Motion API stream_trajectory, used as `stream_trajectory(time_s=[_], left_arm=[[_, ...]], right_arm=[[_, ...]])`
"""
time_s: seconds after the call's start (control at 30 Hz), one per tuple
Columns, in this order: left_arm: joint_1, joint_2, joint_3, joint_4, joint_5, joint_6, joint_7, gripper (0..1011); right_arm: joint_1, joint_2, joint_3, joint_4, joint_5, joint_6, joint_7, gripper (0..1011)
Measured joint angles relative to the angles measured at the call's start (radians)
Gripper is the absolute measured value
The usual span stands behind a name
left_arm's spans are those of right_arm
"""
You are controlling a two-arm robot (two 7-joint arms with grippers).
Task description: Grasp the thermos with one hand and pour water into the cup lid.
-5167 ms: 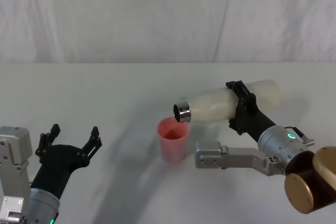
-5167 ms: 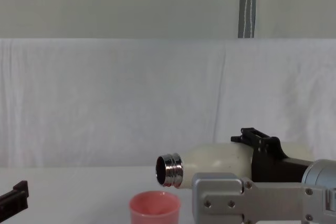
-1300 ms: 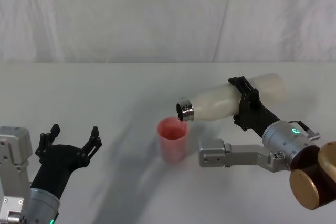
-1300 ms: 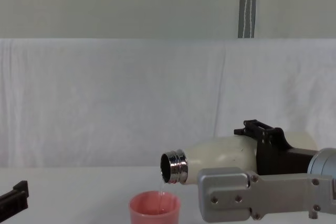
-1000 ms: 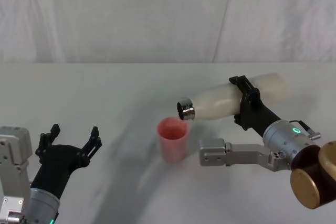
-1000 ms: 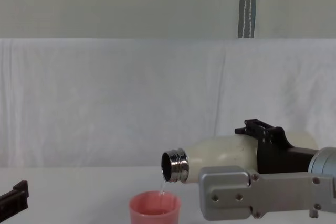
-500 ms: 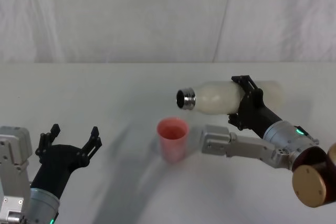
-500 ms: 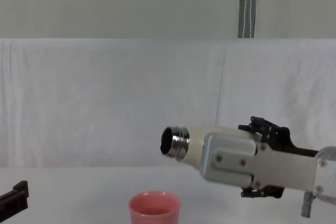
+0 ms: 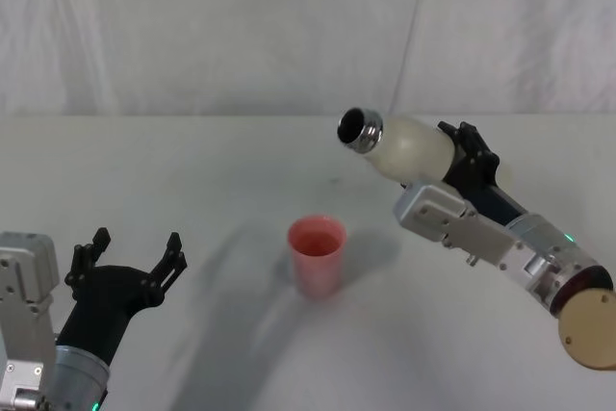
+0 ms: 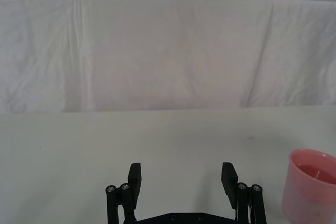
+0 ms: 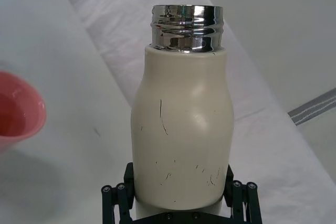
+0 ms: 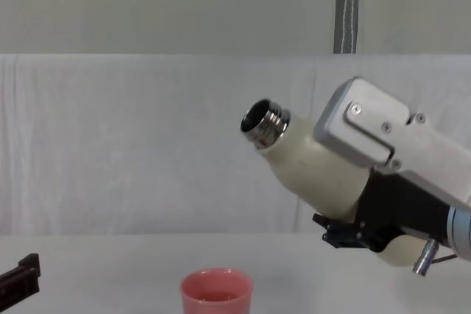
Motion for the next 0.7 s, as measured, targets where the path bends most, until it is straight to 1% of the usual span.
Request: stream_trajectory(time_s=[0.17,0.3,0.43,0.53,0.6,0.7], left_arm=[[0.000,0.000,0.000,0.000,0.000,0.000,0.000,1001],[0.000,0.000,0.000,0.000,0.000,0.000,0.000,1001],[0.000,0.000,0.000,0.000,0.000,0.000,0.000,1001],[0.000,0.000,0.000,0.000,0.000,0.000,0.000,1001],[0.000,0.000,0.000,0.000,0.000,0.000,0.000,1001],[0.000,0.000,0.000,0.000,0.000,0.000,0.000,1001]], right_arm=[[-0.008,-0.007,0.021,-0.013,0.046,-0.004,0.005,962],[-0.012,-0.011,0.034,-0.016,0.073,-0.009,0.007,962],[-0.025,-0.025,0.062,-0.018,0.133,-0.020,0.010,962],[-0.032,-0.031,0.077,-0.020,0.163,-0.027,0.009,962],[-0.044,-0.039,0.096,-0.021,0.205,-0.037,0.008,962],[-0.053,-0.046,0.112,-0.022,0.236,-0.045,0.005,962]])
